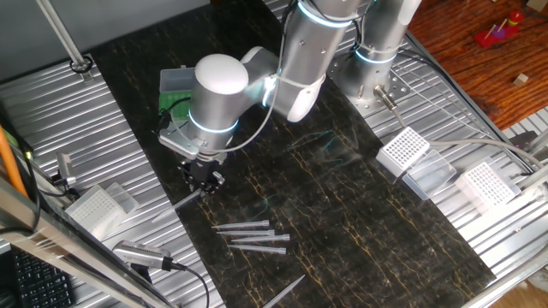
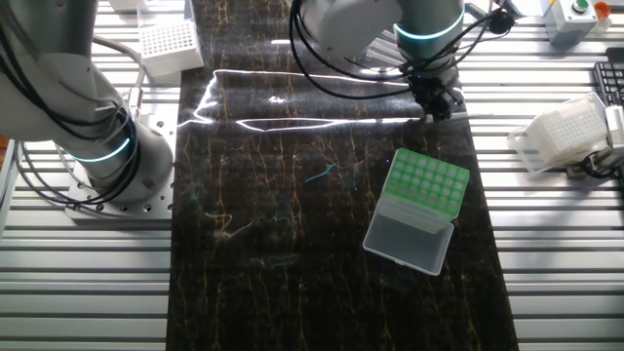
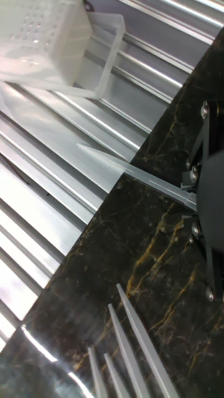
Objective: Insert a large pipette tip into the holder for large pipette tips
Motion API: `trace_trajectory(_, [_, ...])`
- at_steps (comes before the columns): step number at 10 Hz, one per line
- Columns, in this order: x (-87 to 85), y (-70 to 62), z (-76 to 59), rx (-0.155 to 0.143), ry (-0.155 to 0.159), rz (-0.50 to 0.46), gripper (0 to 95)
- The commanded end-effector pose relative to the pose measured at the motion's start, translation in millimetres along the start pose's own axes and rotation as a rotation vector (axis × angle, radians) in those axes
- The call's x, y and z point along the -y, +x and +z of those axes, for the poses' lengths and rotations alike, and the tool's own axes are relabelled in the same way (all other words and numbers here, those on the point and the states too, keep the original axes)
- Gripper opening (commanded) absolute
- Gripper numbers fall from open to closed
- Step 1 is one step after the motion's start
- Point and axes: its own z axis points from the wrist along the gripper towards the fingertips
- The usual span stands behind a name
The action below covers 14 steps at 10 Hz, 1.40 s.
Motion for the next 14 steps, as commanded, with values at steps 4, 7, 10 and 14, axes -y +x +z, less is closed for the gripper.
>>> trace_trajectory(4, [2.1, 3.1, 3.4, 0.015, 0.01, 0.032, 19.0])
trace_trajectory(7, [2.2, 3.1, 3.5, 0.018, 0.009, 0.055, 0.0])
trace_trajectory(10, [2.4, 2.4, 3.0, 0.007, -0.002, 0.095, 0.0])
trace_trajectory(14, [6.7, -3.7, -11.3, -0.139, -0.076, 0.322, 0.0])
